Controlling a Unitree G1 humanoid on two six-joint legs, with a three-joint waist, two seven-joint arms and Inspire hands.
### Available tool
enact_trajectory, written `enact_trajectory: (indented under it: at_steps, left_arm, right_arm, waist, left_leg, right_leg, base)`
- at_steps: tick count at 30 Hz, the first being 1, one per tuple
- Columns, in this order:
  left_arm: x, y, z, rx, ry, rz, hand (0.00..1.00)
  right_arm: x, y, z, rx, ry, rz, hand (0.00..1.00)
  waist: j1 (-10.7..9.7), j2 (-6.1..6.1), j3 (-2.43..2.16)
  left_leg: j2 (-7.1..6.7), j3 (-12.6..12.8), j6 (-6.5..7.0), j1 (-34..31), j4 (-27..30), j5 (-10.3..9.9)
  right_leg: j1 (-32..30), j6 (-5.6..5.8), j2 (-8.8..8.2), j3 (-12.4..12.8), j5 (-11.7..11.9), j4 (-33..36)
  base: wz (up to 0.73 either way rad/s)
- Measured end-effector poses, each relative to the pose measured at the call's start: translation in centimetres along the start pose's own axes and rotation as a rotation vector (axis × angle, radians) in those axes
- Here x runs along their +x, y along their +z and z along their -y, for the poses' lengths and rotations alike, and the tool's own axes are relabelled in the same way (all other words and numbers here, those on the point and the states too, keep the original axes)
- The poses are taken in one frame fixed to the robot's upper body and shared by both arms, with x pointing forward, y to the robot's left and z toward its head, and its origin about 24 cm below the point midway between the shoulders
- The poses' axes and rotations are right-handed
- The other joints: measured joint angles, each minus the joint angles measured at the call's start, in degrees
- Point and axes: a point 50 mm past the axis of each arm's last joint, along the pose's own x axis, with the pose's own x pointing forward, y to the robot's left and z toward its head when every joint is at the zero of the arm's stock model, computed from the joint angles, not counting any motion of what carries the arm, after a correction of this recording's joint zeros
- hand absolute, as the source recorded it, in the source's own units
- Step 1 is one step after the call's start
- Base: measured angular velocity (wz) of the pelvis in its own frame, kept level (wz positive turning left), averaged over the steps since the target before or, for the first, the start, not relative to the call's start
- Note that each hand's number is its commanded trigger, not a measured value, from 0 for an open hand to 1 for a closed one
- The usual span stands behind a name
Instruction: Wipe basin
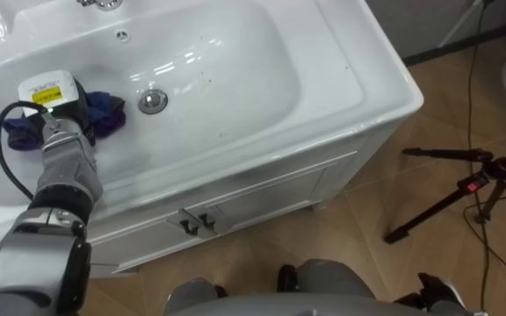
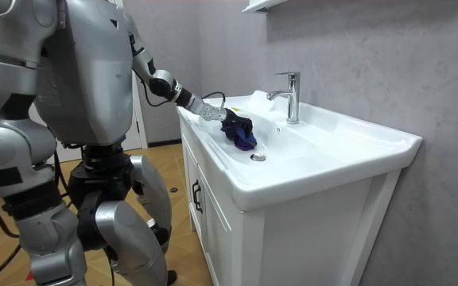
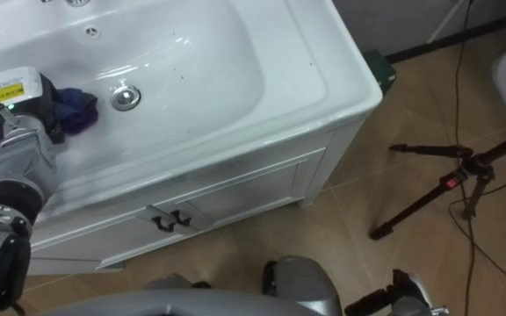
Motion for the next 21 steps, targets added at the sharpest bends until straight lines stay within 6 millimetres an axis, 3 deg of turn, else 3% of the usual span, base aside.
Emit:
enact_trajectory:
  at_steps: [9, 11, 18, 21]
  left_arm:
    - [1.0, -0.8, -1.5, -0.098, 0.011, -0.045, 1.0]
    - [1.1, -0.5, -1.6, -0.112, 0.019, -0.033, 1.0]
    - [1.0, -0.1, -1.5, -0.132, 0.012, -0.012, 1.0]
    - [0.8, 1.1, -1.1, -0.148, -0.007, 0.021, 1.0]
  right_arm:
    - [0.1, 1.2, 0.1, 0.056, -0.001, 0.033, 0.0]
    - [0.1, 1.0, 0.0, 0.081, 0.005, 0.026, 0.0]
    - [0.1, 1.6, -0.4, 0.074, 0.017, 0.045, 0.0]
    - [0.0, 1.9, -0.7, 0.058, 0.029, 0.058, 0.0]
  waist:
    - [-0.92, 0.0, 0.15]
    - [-1.05, -0.35, 0.43]
    - [-2.53, -0.41, 0.48]
    - [-2.96, -0.61, 0.72]
  left_leg:
    - [0.17, -0.74, 0.23, -3.34, 2.2, -0.4]
    - [0.2, -0.78, 0.29, -3.73, 3.18, -0.7]
    - [0.33, -0.71, 0.76, -3.9, 3.87, -1.2]
    - [0.35, -0.17, 1.13, -3.81, 4.56, -1.52]
  right_leg:
    - [-4.01, -0.41, -0.35, 0.04, 0.18, 3.07]
    - [-4.55, -0.24, -0.35, 0.49, -0.04, 4.05]
    - [-4.59, 0.21, -0.36, 0.58, 0.61, 4.16]
    - [-4.68, 0.46, -0.67, 0.68, 0.51, 4.97]
  base:
    - [-0.03]
    - [0.0]
    - [-0.01]
    - [-0.01]
